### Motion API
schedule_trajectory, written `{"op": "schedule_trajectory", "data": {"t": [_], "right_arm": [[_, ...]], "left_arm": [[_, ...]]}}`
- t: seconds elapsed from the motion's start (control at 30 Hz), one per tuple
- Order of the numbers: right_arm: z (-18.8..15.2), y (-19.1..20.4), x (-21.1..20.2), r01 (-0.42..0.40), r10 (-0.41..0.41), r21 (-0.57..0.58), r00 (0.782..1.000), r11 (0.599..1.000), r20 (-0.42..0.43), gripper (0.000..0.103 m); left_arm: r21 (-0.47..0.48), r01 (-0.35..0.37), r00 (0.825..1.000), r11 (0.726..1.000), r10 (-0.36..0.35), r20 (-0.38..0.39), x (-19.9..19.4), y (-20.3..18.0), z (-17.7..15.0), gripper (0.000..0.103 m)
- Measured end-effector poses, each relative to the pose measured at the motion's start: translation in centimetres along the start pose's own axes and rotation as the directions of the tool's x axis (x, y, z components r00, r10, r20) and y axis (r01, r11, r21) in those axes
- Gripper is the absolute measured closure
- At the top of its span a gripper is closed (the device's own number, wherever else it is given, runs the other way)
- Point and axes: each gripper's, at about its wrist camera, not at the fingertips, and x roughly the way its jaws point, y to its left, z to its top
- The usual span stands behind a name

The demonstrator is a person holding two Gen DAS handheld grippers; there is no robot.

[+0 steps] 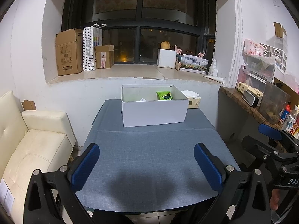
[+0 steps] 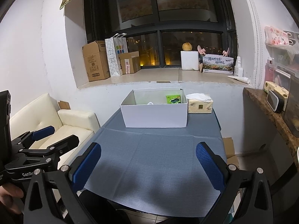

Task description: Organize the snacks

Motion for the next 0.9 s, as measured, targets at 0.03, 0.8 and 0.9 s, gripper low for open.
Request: {"op": "schedule_trajectory", "data": {"t": [0.03, 0.8, 0.9], "right_arm": [[-0.02, -0.02, 0.02, -0.002, 0.002, 0.0, 1.0, 1.0, 0.0, 0.0], [0.07, 0.13, 0.02, -0.008, 0.008, -0.007, 1.0, 1.0, -0.002, 0.0], [0.05, 0.12, 0.06, -0.008, 0.008, -0.006, 1.0, 1.0, -0.002, 0.0]], "left_arm": [[0.0, 0.0, 1.0, 1.0, 0.0, 0.001, 0.01, -0.05, -0.01, 0.0], [0.003, 0.003, 1.0, 1.0, -0.003, -0.007, 0.14, 0.23, -0.19, 0.0], [0.002, 0.002, 1.0, 1.0, -0.002, -0.007, 0.11, 0.31, -0.22, 0.0]]}}
